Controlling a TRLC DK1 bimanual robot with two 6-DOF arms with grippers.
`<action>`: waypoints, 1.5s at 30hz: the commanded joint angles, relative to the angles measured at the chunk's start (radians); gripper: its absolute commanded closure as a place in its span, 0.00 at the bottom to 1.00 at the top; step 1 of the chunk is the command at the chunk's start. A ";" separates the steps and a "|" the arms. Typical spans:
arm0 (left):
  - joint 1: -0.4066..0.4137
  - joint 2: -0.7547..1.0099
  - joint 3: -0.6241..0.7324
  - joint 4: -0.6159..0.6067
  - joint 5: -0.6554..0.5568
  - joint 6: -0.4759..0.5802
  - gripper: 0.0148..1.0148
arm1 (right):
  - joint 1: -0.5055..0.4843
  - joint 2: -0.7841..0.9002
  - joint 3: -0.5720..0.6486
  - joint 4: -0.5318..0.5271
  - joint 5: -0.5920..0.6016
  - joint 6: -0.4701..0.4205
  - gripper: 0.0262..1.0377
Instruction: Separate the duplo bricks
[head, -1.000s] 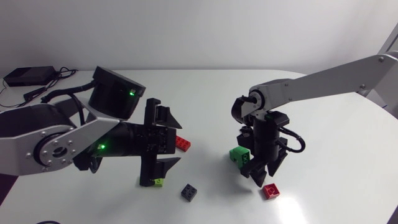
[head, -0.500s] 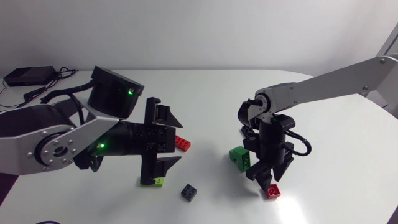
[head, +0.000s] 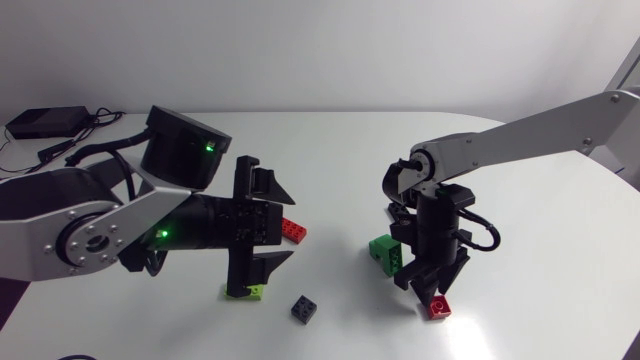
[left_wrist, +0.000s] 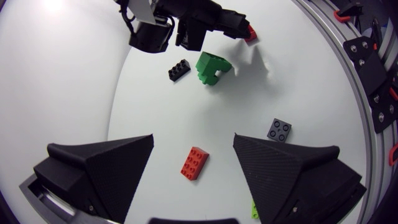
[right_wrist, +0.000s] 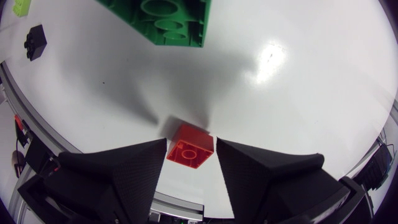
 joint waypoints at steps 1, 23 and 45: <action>-0.001 0.019 -0.004 0.013 0.009 0.028 0.12 | -0.007 0.013 -0.029 -0.016 -0.002 0.026 0.59; -0.007 0.023 -0.001 0.017 0.009 0.020 0.12 | 0.005 0.011 -0.043 -0.019 0.024 0.020 0.40; -0.022 0.035 0.005 0.021 0.009 0.009 0.12 | 0.028 0.023 -0.052 -0.008 0.033 0.018 0.68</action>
